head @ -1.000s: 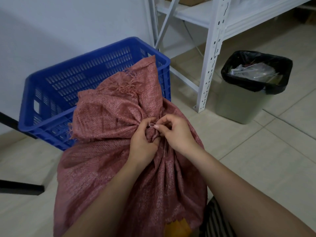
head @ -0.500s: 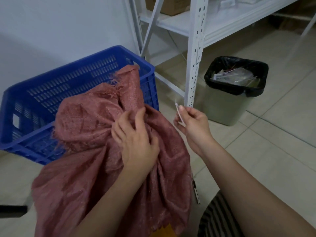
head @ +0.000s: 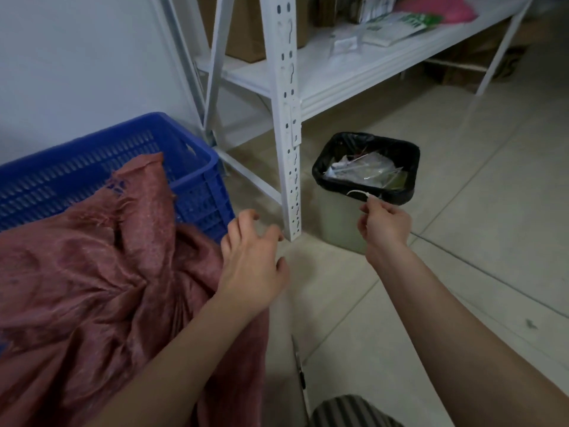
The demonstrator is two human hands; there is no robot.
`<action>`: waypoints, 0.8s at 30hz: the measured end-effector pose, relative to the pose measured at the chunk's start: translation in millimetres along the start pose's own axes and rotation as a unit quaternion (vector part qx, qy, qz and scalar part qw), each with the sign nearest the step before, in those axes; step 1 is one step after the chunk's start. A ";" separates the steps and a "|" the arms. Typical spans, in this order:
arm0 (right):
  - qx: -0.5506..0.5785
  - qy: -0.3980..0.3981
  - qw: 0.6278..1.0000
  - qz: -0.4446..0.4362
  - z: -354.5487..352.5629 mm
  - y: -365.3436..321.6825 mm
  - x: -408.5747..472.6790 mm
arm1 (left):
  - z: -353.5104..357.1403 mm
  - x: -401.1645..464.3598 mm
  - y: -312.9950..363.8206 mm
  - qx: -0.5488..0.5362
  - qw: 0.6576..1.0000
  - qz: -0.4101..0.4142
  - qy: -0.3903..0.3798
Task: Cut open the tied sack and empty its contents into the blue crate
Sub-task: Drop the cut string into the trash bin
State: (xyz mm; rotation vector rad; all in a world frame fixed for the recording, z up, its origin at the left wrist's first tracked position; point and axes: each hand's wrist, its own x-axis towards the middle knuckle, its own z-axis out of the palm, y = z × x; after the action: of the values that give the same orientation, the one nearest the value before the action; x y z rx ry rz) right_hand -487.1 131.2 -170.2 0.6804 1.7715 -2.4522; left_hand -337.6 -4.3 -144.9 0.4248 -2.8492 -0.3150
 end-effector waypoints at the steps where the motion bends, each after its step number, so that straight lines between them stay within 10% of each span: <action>1: -0.012 0.021 1.000 -0.012 3.3 -3.1 14.0 | 1.1 5.3 1.4 0.001 1.000 -0.001 -0.005; 15: -0.082 0.035 0.991 -0.096 45.9 41.9 48.7 | 1.1 12.7 -27.2 0.086 0.995 -0.049 -0.016; 24: -0.164 -0.232 0.948 -0.147 84.2 64.5 -67.2 | -42.6 -12.1 -75.7 0.155 0.979 -0.100 0.092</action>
State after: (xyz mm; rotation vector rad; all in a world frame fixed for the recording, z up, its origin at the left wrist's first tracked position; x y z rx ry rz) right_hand -435.5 17.4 -181.9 -0.1886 2.0988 -2.1335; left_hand -295.5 -78.7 -125.7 0.7604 -2.6801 0.1331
